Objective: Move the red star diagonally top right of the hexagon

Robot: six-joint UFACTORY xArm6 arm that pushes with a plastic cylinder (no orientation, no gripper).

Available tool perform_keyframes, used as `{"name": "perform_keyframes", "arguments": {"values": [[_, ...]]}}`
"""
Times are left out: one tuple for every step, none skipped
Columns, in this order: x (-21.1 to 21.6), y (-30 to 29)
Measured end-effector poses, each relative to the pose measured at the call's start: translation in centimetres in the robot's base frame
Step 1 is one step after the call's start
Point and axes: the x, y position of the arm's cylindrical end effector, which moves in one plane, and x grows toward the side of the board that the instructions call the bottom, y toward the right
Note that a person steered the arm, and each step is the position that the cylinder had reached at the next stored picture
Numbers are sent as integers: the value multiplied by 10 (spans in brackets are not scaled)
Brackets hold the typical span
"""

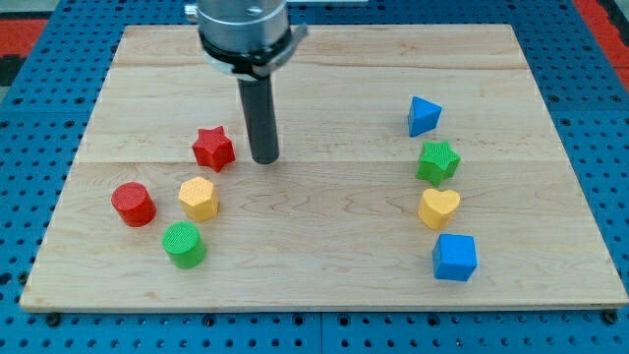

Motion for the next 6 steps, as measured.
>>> {"name": "perform_keyframes", "arguments": {"values": [[18, -47], [-13, -96], [-72, -99], [-80, -135], [-116, -152], [-108, -70]]}}
